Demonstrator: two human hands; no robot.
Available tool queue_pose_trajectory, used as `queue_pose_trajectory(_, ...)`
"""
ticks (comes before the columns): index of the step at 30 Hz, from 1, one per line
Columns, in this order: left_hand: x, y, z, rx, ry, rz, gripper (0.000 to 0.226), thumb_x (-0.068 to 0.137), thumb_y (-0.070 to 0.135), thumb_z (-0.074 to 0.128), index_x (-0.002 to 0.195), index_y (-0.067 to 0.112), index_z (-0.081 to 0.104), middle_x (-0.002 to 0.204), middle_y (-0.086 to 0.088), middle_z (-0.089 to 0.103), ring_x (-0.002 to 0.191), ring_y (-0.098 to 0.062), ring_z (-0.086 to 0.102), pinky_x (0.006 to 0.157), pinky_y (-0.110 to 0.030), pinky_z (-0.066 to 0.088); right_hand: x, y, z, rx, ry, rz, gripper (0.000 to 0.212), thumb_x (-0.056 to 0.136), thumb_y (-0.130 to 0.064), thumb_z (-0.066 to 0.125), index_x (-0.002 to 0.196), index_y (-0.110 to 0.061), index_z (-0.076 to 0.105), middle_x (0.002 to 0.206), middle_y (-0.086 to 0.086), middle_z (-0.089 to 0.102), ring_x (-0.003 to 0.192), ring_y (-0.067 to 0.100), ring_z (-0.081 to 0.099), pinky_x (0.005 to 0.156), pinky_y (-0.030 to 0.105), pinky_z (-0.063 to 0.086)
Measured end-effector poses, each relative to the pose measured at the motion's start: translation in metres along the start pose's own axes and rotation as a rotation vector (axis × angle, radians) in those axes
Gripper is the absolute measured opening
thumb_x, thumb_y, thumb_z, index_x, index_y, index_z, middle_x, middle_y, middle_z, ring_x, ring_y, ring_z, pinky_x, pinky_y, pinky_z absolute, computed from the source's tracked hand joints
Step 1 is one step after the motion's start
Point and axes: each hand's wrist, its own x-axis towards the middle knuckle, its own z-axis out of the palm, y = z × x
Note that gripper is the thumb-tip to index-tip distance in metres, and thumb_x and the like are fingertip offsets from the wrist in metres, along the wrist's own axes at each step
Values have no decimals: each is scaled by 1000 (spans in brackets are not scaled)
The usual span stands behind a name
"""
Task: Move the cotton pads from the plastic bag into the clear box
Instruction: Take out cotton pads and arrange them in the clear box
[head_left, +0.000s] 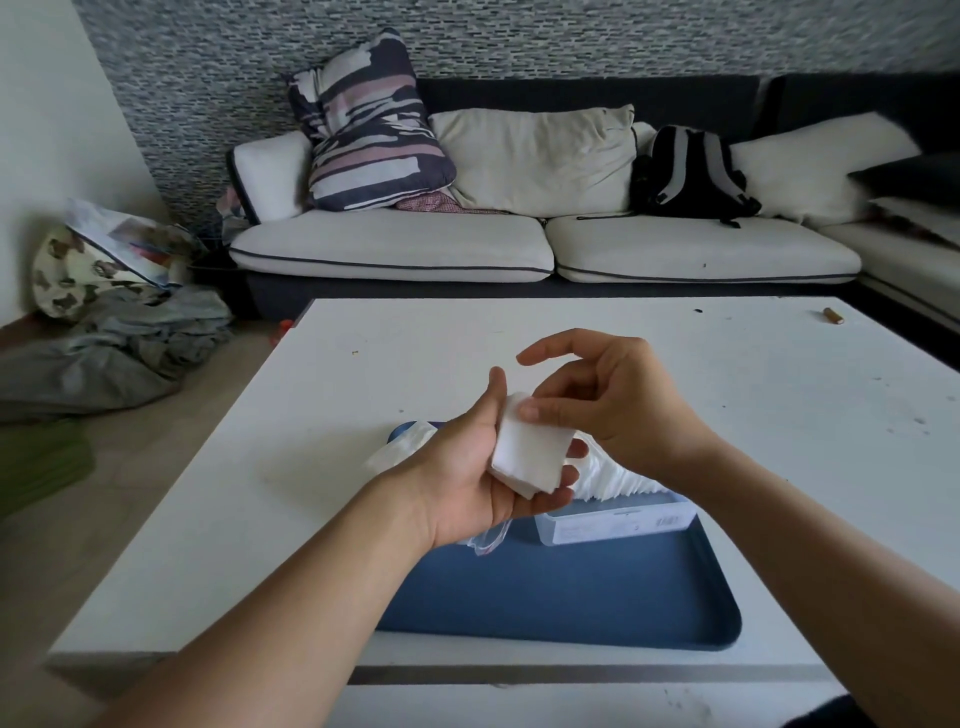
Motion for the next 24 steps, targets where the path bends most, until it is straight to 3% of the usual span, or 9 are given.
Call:
queue_pose_trajectory(3, 1, -1, 0, 17, 2, 9, 75, 96, 71, 29, 118, 10, 67, 101, -19, 68, 73, -27, 65, 67, -36, 58, 2, 4, 1, -12, 8, 5, 32, 76, -3, 83, 102, -16, 69, 73, 8, 76, 63, 15, 68, 59, 32, 57)
queue_pose_trajectory(8, 1, -1, -2, 38, 6, 8, 75, 95, 72, 28, 110, 11, 70, 102, -20, 69, 73, -27, 63, 67, -36, 56, 4, 11, 0, -3, 15, -9, 33, 74, -4, 85, 100, -19, 70, 73, 6, 76, 66, 19, 70, 68, 33, 59)
queue_pose_trajectory(11, 1, -1, -1, 67, 5, 15, 74, 96, 72, 27, 106, 12, 69, 95, -18, 71, 68, -26, 64, 70, -38, 53, 5, 14, 2, -121, 51, -30, 34, 75, -14, 86, 105, -22, 71, 86, 2, 74, 72, 13, 65, 61, 35, 60)
queue_pose_trajectory(14, 3, 0, 0, 56, 12, 10, 75, 93, 76, 29, 102, 15, 72, 83, -12, 72, 60, -25, 64, 66, -37, 51, 3, 15, 3, -227, -116, 21, 39, 85, -28, 78, 122, -20, 67, 107, -6, 71, 90, 6, 65, 70, 27, 58)
queue_pose_trajectory(17, 6, 1, 0, 48, 60, -10, 84, 87, 84, 26, 93, 13, 72, 72, -13, 69, 54, -27, 62, 55, -31, 52, 1, 19, 8, -181, -291, 126, 29, 91, -25, 73, 114, -8, 69, 101, 10, 75, 88, 19, 71, 79, 34, 59)
queue_pose_trajectory(19, 8, 1, 1, 26, 104, -5, 93, 84, 88, 24, 92, 9, 73, 73, -15, 69, 54, -28, 62, 51, -29, 52, 2, 22, 11, -126, -238, 134, 25, 91, -23, 74, 106, -5, 68, 97, 17, 74, 85, 32, 70, 76, 45, 58)
queue_pose_trajectory(20, 9, 1, 2, -2, 140, 7, 98, 82, 89, 24, 93, 6, 74, 76, -17, 70, 57, -30, 64, 53, -30, 54, 2, 24, 12, -89, -176, 140, 23, 90, -21, 74, 103, -4, 66, 93, 16, 73, 80, 32, 68, 72, 45, 58)
queue_pose_trajectory(22, 15, 1, 3, 0, 278, 80, 102, 81, 90, 27, 102, 2, 74, 87, -20, 73, 72, -34, 69, 64, -38, 59, 2, 24, 17, -2, -24, 171, 16, 91, -17, 72, 100, -6, 65, 86, 11, 69, 72, 20, 64, 63, 33, 54)
queue_pose_trajectory(24, 25, -1, 5, 73, 479, 193, 92, 83, 87, 33, 110, 6, 69, 100, -17, 74, 88, -33, 72, 78, -42, 61, 1, 23, 24, 57, 98, 230, 16, 93, -16, 69, 107, -9, 64, 91, 12, 66, 72, 17, 61, 61, 29, 52)
